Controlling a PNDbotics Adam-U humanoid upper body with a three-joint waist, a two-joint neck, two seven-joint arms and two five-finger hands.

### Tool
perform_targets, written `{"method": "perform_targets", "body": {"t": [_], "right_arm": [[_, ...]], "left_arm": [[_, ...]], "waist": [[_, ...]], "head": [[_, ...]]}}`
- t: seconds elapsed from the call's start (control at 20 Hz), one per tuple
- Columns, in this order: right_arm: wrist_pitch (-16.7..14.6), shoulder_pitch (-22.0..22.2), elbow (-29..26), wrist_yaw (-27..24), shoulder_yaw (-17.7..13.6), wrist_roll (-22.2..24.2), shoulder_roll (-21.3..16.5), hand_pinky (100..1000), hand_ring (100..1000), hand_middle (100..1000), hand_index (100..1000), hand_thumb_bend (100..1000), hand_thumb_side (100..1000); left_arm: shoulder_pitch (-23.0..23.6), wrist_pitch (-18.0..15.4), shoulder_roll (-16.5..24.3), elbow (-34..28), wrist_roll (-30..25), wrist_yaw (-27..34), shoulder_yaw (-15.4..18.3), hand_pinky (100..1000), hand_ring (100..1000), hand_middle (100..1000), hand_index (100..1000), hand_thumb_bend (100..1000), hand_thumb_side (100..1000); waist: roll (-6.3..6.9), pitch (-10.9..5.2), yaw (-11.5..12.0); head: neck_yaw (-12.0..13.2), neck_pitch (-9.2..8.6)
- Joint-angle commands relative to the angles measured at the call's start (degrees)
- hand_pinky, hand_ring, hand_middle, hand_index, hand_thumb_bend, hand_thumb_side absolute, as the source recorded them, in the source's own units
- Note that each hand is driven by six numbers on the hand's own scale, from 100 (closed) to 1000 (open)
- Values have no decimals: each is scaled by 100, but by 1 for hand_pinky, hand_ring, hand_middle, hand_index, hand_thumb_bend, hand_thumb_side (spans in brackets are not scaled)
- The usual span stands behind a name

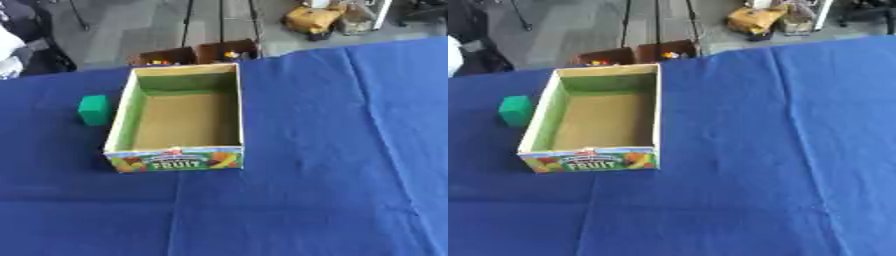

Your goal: Pick up objects on the table and place them in the box.

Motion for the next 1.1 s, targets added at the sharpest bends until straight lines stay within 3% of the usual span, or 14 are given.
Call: {"method": "perform_targets", "body": {"t": [0.05,0.4,0.75,1.1], "right_arm": [[-9,-89,-116,-61,9,55,-179,695,719,520,751,100,892],[-31,-130,-116,-120,29,141,-233,698,720,516,751,120,901],[-51,-180,-116,-174,24,207,-279,701,722,511,751,152,906],[-61,-214,-116,-213,11,259,-339,704,723,506,751,179,907]], "left_arm": [[-283,-126,33,348,-337,-287,-16,878,958,991,1000,369,825],[-774,-332,-321,903,-854,-1135,-129,904,982,1000,1000,611,854],[-1020,-316,-592,1386,-809,-1924,-80,908,990,1000,1000,573,789],[-1147,-371,-705,1726,-1337,-2000,-47,919,998,1000,1000,540,710]], "waist": [[5,-74,-21],[34,53,-140],[69,204,-277],[104,348,-348]], "head": [[50,-134],[142,-258],[295,-399],[363,-533]]}}
